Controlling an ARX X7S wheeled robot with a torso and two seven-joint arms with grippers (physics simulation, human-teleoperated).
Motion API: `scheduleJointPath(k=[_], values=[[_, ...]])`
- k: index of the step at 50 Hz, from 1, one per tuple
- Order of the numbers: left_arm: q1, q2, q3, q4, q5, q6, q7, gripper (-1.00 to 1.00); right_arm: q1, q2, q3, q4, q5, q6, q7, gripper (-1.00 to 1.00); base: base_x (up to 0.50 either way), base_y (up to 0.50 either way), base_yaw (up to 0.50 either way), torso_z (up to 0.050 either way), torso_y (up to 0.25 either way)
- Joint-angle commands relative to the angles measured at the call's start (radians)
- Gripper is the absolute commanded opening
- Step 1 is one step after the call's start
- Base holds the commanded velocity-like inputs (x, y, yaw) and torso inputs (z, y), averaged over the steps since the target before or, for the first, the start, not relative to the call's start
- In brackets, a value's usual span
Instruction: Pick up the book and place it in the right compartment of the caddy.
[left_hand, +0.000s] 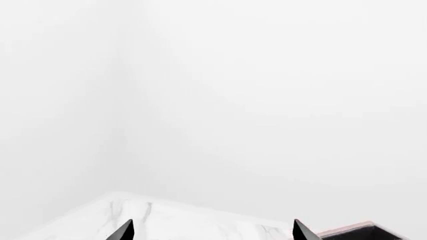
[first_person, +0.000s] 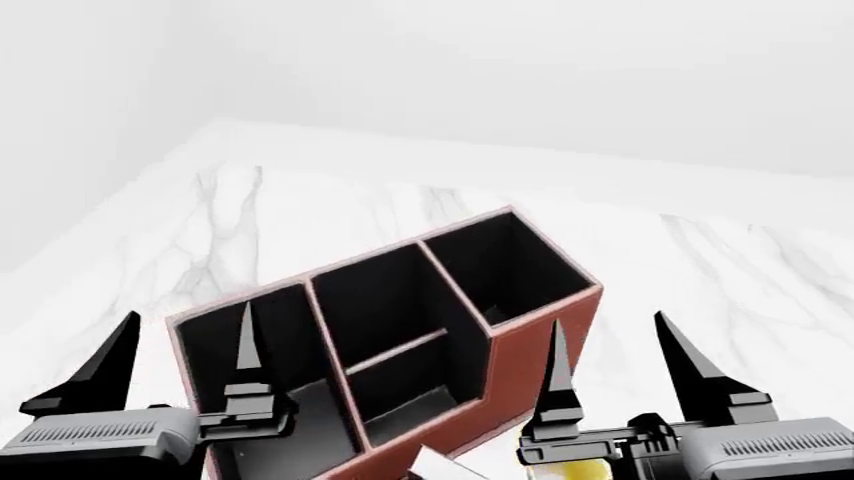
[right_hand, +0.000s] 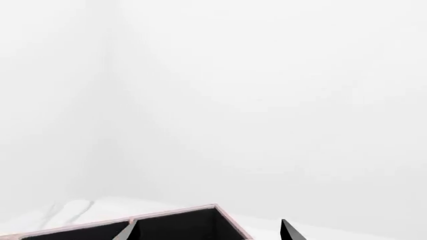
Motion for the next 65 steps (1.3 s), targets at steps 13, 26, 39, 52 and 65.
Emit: scheduleJointPath(k=[13, 26, 39, 52, 65], values=[[0.003, -0.009, 0.007, 0.000, -0.002, 0.007, -0.007, 1.00, 0.003, 0.008, -0.010, 0.000, 0.000, 0.005, 0.014, 1.00, 0.00, 0.00, 0.50, 0.000, 0.000], [0.000, -0.012, 0.012, -0.002, -0.003, 0.006, -0.013, 1.00, 0.005, 0.013, -0.011, 0.001, 0.003, 0.005, 0.021, 1.00, 0.00, 0.00, 0.50, 0.000, 0.000], [-0.002, -0.017, 0.014, -0.003, -0.006, 0.008, -0.017, 1.00, 0.010, 0.014, -0.015, 0.001, -0.014, 0.011, 0.040, 1.00, -0.03, 0.07, 0.42, 0.000, 0.000], [-0.004, -0.020, 0.019, -0.005, -0.006, 0.008, -0.022, 1.00, 0.009, 0.017, -0.012, 0.005, 0.017, 0.004, 0.034, 1.00, -0.14, -0.07, 0.00, 0.000, 0.001], [-0.003, -0.023, 0.022, -0.007, -0.008, 0.014, -0.024, 1.00, 0.009, 0.022, -0.015, 0.004, 0.020, -0.003, 0.038, 1.00, -0.23, -0.11, 0.00, 0.000, 0.000]])
